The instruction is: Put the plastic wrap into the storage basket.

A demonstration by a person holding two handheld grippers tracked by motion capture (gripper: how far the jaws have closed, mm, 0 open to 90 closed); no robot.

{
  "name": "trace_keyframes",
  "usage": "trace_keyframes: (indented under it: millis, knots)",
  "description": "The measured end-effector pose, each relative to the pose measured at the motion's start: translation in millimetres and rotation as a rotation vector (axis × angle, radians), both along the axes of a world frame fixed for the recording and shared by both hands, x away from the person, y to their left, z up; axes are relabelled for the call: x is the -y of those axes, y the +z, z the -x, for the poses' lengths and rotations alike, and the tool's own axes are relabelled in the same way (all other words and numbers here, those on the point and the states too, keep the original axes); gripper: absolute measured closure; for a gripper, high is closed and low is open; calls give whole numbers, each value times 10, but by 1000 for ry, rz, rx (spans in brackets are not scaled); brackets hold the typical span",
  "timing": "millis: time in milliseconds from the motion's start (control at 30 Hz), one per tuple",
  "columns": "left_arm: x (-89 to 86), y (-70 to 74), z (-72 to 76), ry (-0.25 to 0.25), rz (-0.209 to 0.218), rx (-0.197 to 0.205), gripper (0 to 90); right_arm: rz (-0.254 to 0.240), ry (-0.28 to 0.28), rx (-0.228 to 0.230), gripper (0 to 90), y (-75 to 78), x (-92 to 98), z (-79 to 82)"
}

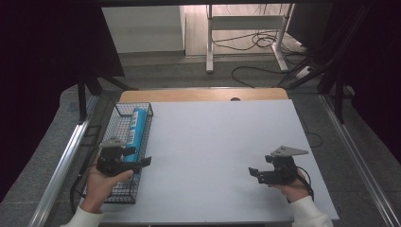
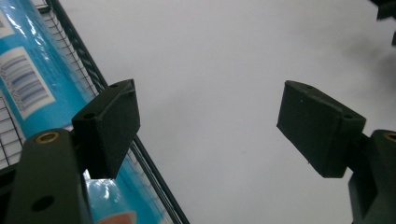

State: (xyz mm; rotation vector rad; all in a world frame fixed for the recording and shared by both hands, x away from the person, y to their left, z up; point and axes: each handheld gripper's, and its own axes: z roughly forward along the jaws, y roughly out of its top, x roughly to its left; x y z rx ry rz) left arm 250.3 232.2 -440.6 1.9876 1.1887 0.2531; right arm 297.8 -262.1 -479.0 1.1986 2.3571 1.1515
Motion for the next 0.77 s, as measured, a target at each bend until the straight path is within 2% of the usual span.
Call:
trace_keyframes:
  millis: [33,100,300,400,500,767]
  knots:
    - [35,-17,70,-11,-28,5,208,1,-2,-1,146,-1,3,5]
    - [80,-49,177,-26,-43,8,208,6,1,2,147,-4,12,18]
    - [280,-153,381,-88,-18,6,206,13,1,-2,147,-23,24,34]
    - [358,-196,385,-115,0,-7,205,17,13,1,146,-31,13,42]
    - [382,-228,366,-107,-18,-7,206,21,12,3,147,-31,12,50]
    - [386,-227,381,-103,-12,2,205,13,5,19,147,-16,42,47]
